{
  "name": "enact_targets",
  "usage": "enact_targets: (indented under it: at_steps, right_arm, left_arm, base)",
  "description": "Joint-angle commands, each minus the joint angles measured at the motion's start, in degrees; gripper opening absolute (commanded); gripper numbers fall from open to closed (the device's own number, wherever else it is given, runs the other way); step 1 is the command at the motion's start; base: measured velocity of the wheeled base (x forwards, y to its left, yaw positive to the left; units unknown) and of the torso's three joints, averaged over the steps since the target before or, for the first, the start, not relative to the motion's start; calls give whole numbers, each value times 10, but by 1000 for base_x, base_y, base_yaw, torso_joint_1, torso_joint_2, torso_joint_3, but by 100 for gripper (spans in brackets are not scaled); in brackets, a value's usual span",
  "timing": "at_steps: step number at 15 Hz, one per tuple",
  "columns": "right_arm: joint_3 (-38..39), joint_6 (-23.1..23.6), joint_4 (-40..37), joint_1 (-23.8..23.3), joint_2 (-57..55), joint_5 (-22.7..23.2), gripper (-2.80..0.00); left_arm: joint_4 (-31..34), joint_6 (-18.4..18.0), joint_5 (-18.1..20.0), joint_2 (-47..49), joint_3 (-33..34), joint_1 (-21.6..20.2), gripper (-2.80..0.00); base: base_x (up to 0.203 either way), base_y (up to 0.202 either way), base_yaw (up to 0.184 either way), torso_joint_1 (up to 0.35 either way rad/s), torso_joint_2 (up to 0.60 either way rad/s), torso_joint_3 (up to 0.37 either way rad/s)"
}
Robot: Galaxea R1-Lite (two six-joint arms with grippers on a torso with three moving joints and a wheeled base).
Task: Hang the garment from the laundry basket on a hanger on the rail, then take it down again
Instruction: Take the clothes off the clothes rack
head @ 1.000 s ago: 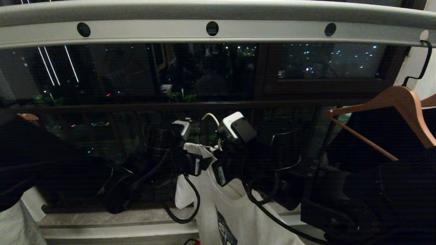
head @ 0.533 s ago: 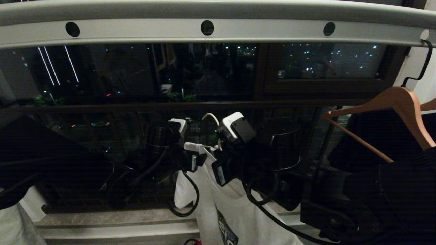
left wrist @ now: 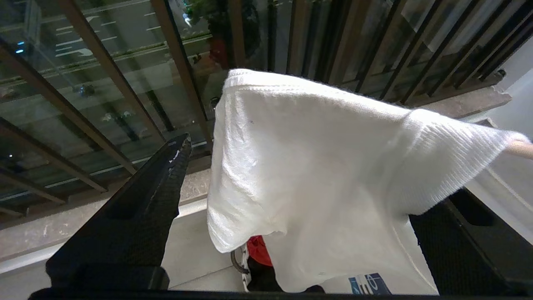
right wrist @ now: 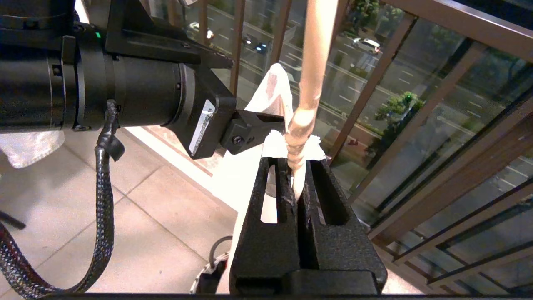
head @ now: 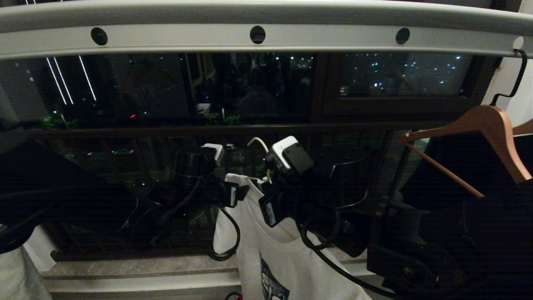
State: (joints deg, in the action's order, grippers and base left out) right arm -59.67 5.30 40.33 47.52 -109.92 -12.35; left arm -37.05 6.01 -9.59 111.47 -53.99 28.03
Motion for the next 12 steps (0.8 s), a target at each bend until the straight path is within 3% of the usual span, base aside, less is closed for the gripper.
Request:
enact_targets:
  at_steps: [1,2,12]
  right_arm:
    - [0,1,3,0,0,0,-280]
    - [1,1,2,0,0,0,-280]
    - [3,2,2,-1,-3,0,-280]
  left_arm:
    - [-2,1,-1,-1,-1,-1,-20]
    - [-2,1,-1,-1,-1,-1,-280]
    - [-39,-12,0,5,1,-19,-280]
  base:
    - [0,0,0,0,0,0]
    - [0,0,0,0,0,0]
    - [0,0,0,0,0,0]
